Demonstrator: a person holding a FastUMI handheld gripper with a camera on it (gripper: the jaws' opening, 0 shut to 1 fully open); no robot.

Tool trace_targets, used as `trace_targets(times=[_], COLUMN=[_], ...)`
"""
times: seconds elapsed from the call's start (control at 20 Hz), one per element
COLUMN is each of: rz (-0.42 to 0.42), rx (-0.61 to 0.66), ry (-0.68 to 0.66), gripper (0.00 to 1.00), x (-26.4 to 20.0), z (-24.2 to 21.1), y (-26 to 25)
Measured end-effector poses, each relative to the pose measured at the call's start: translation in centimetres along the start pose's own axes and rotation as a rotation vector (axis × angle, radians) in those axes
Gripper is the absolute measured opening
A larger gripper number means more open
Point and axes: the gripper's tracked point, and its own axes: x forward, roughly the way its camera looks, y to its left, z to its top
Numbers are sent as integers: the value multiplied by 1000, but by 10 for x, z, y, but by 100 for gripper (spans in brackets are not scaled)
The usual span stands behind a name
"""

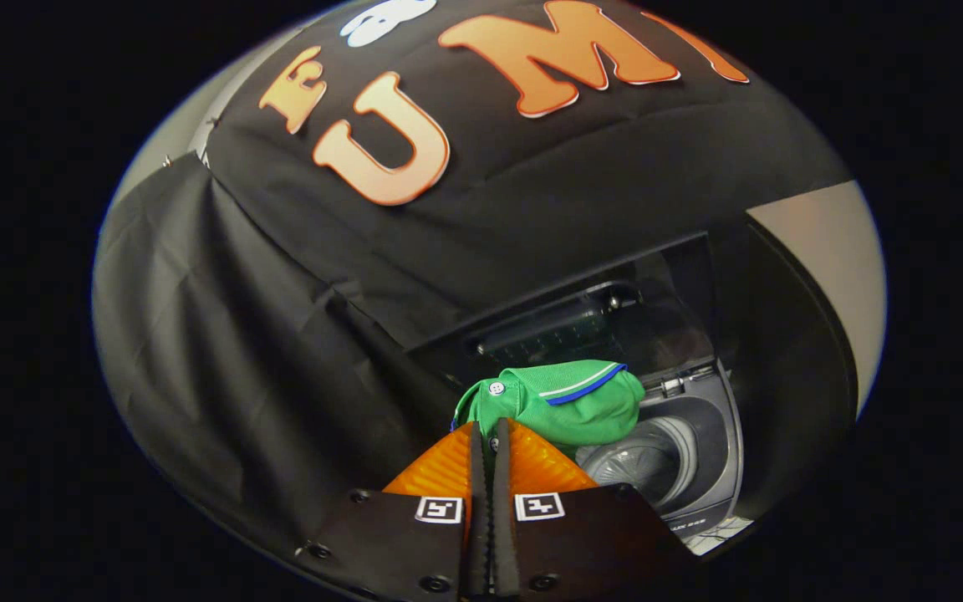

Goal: Put the clothes into the washing machine and then close the washing machine lid.

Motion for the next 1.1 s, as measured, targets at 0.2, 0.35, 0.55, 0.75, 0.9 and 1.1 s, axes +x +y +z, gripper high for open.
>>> trace_targets(times=[0.2, 0.35, 0.55, 0.75, 0.9, 1.1], rz=[-101, -134, -197, -275, -319, -329], rx=[-54, -37, -21, -22, -69, -136], ry=[57, 73, 143, 185, 208, 228], gripper=[10, 10, 10, 10, 10, 10], x=[39, 66, 105, 127, 150, 175], z=[-33, -48, -87, -112, -126, -140], y=[-24, -39, -75, -107, -133, -135])
